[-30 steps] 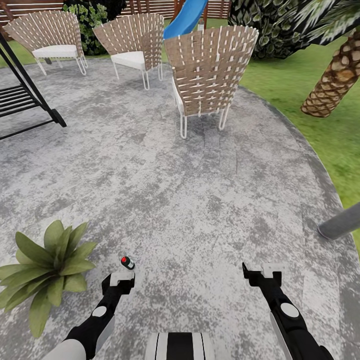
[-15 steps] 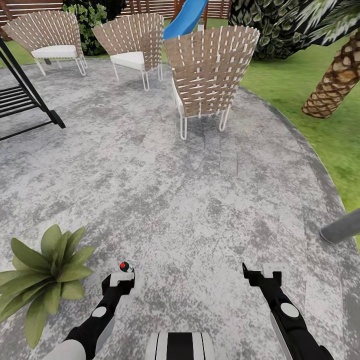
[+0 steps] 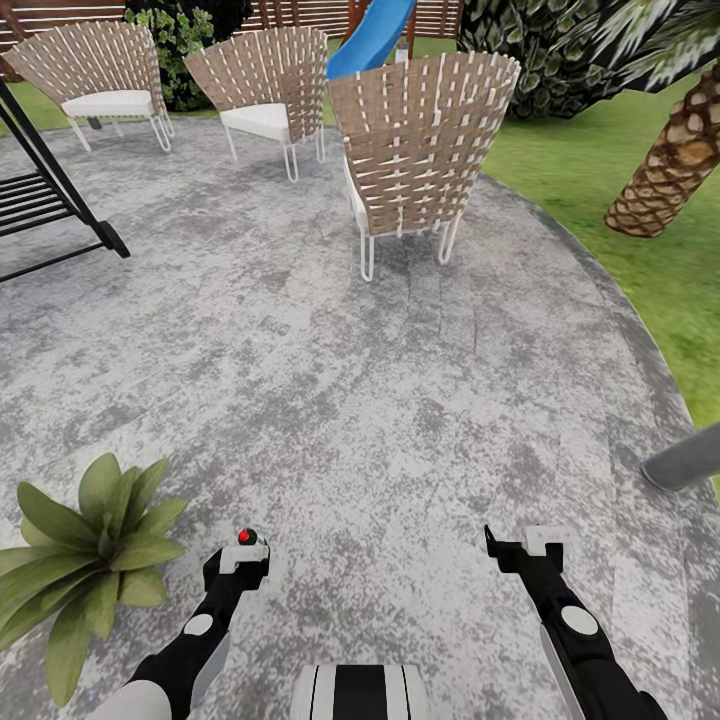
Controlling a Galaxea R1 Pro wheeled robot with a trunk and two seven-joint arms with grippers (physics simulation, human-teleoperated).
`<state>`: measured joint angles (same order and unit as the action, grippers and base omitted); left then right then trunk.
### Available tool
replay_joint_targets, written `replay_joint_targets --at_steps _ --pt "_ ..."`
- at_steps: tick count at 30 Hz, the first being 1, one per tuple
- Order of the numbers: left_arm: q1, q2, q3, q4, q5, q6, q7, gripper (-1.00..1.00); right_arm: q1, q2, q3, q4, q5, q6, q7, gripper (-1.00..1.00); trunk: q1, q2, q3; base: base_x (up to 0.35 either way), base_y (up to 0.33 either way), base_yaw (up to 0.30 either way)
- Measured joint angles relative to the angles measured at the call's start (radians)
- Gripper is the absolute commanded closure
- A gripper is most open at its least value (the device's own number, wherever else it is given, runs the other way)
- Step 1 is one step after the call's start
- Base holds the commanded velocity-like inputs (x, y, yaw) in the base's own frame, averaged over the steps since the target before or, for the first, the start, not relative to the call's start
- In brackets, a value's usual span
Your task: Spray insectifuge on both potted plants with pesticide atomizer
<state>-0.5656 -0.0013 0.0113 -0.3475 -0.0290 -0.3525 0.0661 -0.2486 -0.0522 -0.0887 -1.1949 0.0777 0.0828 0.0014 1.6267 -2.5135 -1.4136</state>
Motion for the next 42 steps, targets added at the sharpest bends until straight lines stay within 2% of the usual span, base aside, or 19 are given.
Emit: replay_joint_targets --at_steps 3,11,22,26,42 --pt "0.000 0.000 0.000 0.001 0.000 0.000 0.000 -1.00 0.000 0.000 0.000 0.000 0.000 0.000 0.000 -1.00 0.001 0.000 -0.004 0.000 0.000 0.000" --pt "0.000 0.000 0.000 0.002 0.000 -0.019 0.000 -1.00 0.000 0.000 0.000 0.000 0.001 0.000 0.000 -1.00 0.004 -0.002 -0.043 0.000 0.000 0.000" --pt "0.000 0.000 0.000 0.002 0.000 -0.022 0.000 -1.00 0.000 0.000 0.000 0.000 0.001 0.000 0.000 -1.00 0.004 -0.002 -0.046 0.000 0.000 0.000" --pt "0.000 0.000 0.000 0.002 0.000 -0.024 0.000 -1.00 0.000 0.000 0.000 0.000 0.001 0.000 0.000 -1.00 0.006 -0.003 -0.062 0.000 0.000 0.000" --pt "0.000 0.000 0.000 0.002 0.000 -0.025 0.000 -1.00 0.000 0.000 0.000 0.000 0.001 0.000 0.000 -1.00 0.005 -0.003 -0.062 0.049 0.009 0.000"
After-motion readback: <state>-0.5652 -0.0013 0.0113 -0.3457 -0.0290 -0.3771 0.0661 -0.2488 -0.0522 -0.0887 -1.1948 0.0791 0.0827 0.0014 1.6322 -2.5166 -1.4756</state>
